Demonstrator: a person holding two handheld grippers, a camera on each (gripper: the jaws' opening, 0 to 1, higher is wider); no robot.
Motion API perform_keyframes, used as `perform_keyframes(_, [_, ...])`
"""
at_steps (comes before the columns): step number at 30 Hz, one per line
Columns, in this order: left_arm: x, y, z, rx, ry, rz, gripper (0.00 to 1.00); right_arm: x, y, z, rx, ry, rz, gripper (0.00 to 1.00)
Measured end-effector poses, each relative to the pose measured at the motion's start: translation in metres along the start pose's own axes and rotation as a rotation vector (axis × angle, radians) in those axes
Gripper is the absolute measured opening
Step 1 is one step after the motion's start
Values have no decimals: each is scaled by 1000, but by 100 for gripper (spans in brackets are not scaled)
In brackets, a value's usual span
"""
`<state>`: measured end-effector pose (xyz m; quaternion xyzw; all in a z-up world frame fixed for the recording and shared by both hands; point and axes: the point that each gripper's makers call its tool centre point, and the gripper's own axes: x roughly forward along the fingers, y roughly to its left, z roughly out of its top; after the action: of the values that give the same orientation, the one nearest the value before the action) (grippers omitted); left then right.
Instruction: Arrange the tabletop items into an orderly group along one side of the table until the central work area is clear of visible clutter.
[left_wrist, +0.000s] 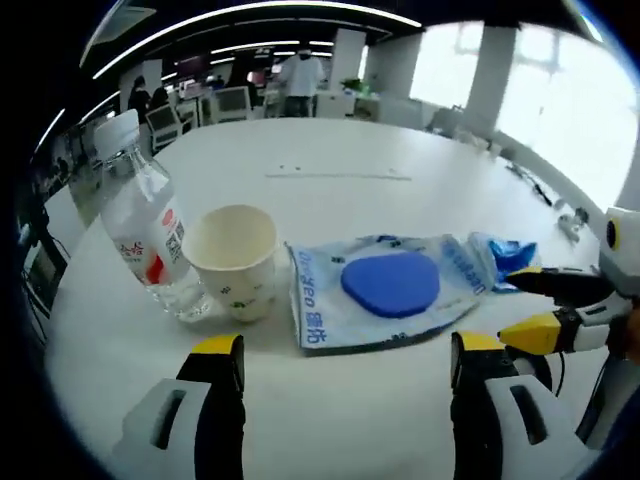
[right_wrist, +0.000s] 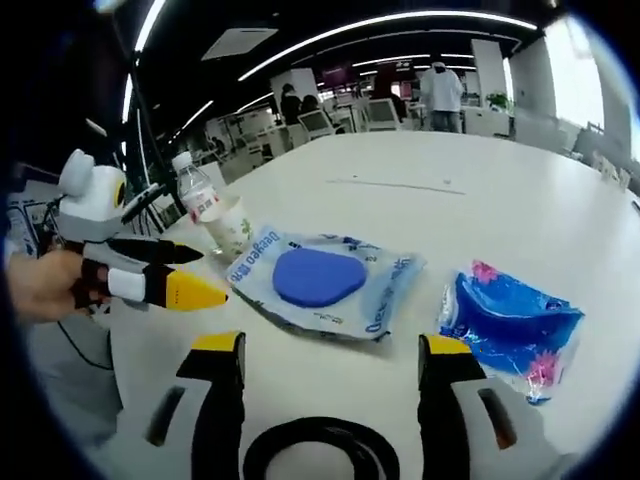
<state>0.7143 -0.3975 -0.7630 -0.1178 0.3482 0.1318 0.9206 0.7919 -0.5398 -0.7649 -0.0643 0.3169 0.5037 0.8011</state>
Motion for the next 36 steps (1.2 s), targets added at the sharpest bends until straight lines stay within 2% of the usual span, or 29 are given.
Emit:
perform_keyframes(1, [-1, 1, 1, -4, -8, 10, 97, -1, -2, 2, 5, -12, -10, 86])
perform_keyframes(2, [-3, 1, 0, -7, 3, 9, 96, -1, -4, 4, 13, -20, -14, 92])
perform_keyframes(4, [-5, 4, 2, -8, 0, 11, 97, -3, -4, 7, 22, -33, -14, 99])
perform_keyframes(11, [-17, 8, 11, -31, -3, 28, 97, -7, -1, 18, 14, -49, -5, 98])
perform_keyframes(15, [-22, 5, 18, -49, -19, 16, 97, -9, -1, 21, 21, -55, 0, 95])
perform_keyframes(20, [-18, 8, 18, -76, -10, 11, 95, -12, -4, 20, 36, -61, 0, 93])
perform_keyframes(27, [-15, -1, 20, -77, -8, 3, 92, -18, -14, 19, 62, -59, -11, 91])
perform_keyframes(32, [-14, -16, 25, -62, -4, -12, 91, -23, -28, 22, 63, -70, -27, 90])
perform_keyframes(36, [-2, -24, 30, -48, -4, -30, 90, -29, -36, 20, 70, -77, -44, 90])
